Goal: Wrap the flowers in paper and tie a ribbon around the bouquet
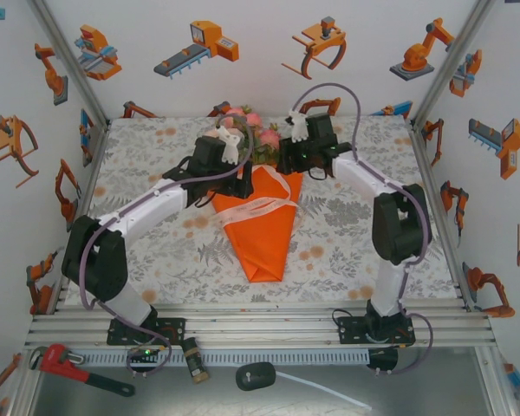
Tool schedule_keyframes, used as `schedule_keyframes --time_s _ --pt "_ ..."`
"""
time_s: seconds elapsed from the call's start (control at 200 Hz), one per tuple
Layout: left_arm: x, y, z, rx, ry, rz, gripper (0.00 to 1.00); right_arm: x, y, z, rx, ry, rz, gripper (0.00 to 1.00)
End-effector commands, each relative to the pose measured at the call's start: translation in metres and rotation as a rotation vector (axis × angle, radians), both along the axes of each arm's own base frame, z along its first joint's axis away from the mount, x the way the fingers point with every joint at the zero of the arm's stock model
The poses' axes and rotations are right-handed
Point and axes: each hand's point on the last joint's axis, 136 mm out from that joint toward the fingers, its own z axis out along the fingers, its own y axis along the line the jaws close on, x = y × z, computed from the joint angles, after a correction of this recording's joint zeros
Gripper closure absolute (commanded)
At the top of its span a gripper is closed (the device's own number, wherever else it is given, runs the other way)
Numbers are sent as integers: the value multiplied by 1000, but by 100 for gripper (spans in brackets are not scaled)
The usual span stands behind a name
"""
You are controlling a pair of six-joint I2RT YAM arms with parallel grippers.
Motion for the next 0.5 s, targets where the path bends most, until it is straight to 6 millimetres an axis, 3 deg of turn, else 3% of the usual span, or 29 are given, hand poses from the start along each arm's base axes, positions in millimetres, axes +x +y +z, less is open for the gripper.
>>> schedule_keyframes --time_s 0.0,0.1,0.195,0.315,0.496 --pt "6 41 30 -70 -67 199 26 -25 59 10 -14 -157 338 49" --pt "1 90 25 -169 2 411 23 -34 89 0 -85 -328 520 47" --pt "-6 128 12 -237 78 547 21 -26 101 -12 -197 -424 616 46" --pt "-19 141 6 -223 103 563 20 -12 101 -20 -345 -521 710 45" --pt "-28 146 3 -230 89 570 19 -12 92 -41 -511 -567 904 44"
